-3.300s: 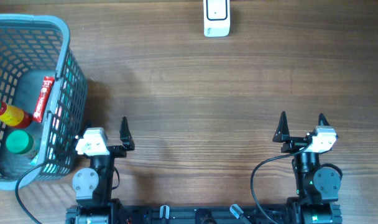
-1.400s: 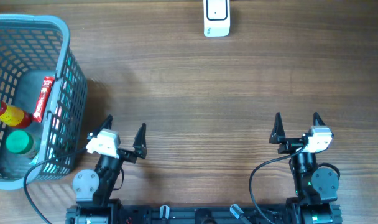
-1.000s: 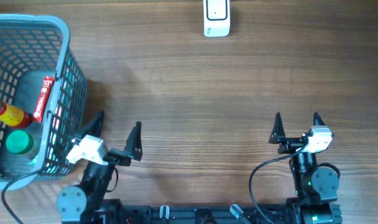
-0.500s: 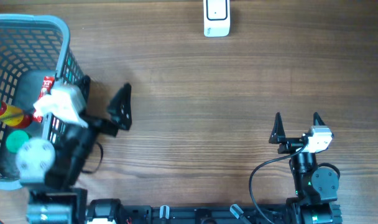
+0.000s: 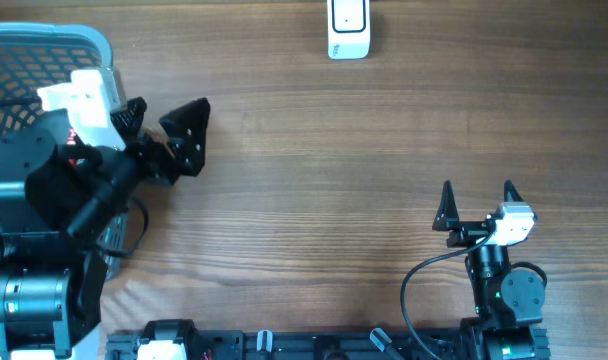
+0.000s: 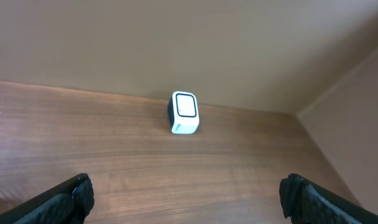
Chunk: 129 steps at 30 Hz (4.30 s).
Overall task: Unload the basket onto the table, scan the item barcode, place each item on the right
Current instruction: 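Reach the left gripper into the basket toward the green-lidded jar, then grasp the green-lidded jar with the left gripper and lift it, then carry the jar with the left gripper to the white scanner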
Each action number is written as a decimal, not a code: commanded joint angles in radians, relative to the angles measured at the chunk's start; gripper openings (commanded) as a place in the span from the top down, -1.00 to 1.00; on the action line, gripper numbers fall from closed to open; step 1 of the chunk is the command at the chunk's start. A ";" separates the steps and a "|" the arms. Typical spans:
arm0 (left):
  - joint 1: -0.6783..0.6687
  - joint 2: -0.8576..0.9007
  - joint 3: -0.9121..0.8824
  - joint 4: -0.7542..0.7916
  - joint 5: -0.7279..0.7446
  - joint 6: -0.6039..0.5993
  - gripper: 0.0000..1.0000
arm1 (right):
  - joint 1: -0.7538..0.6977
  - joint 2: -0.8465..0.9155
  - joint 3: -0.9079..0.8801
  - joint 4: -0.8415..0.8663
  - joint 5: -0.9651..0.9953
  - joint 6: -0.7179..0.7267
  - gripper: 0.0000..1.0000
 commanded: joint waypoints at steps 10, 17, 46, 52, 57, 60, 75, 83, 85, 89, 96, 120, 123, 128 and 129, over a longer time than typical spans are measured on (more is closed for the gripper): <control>-0.003 0.019 0.049 0.014 -0.404 -0.138 -1.00 | 0.004 -0.006 -0.001 0.002 -0.012 -0.011 -0.99; 0.170 0.111 0.140 -0.085 -0.603 -0.293 -1.00 | 0.004 -0.006 -0.001 0.002 -0.013 -0.011 -1.00; 0.764 0.659 0.111 -0.497 -0.655 -0.526 -1.00 | 0.004 -0.006 -0.001 0.002 -0.013 -0.011 -0.99; 0.800 0.679 0.010 -0.391 -0.624 -0.525 -1.00 | 0.004 -0.006 -0.001 0.002 -0.013 -0.011 -1.00; 0.800 0.680 -0.091 -0.291 -0.610 -0.526 -1.00 | 0.004 -0.006 -0.001 0.002 -0.012 -0.011 -1.00; 0.800 0.680 -0.137 -0.223 -0.610 -0.526 -1.00 | 0.004 -0.006 -0.001 0.002 -0.013 -0.011 -1.00; 0.800 0.829 -0.166 -0.092 -0.560 -0.526 -1.00 | 0.004 -0.006 -0.001 0.002 -0.013 -0.011 -1.00; 0.800 0.840 -0.166 -0.078 -0.553 -0.525 -0.40 | 0.004 -0.006 -0.001 0.002 -0.013 -0.011 -1.00; 0.800 0.840 -0.153 -0.087 -0.553 -0.525 -0.19 | 0.004 -0.006 -0.001 0.002 -0.013 -0.011 -0.99; 0.800 0.837 -0.081 -0.167 -0.553 -0.525 -0.14 | 0.004 -0.006 -0.001 0.002 -0.013 -0.011 -0.99; 0.800 0.754 0.092 -0.337 -0.528 -0.522 -0.15 | 0.004 -0.006 -0.001 0.002 -0.012 -0.011 -1.00; 0.335 0.191 0.187 -0.085 0.117 -0.594 -0.18 | 0.004 -0.006 -0.001 0.002 -0.013 -0.011 -0.99; 0.097 0.223 0.187 -0.084 -0.045 -0.592 -0.25 | 0.004 -0.006 -0.001 0.002 -0.013 -0.011 -0.99; -0.262 0.381 0.187 -0.073 -0.329 -0.592 -0.27 | 0.004 -0.006 -0.001 0.002 -0.013 -0.011 -0.99; -0.306 0.420 0.187 -0.072 -0.359 -0.592 -0.27 | 0.004 -0.006 -0.001 0.002 -0.013 -0.011 -0.99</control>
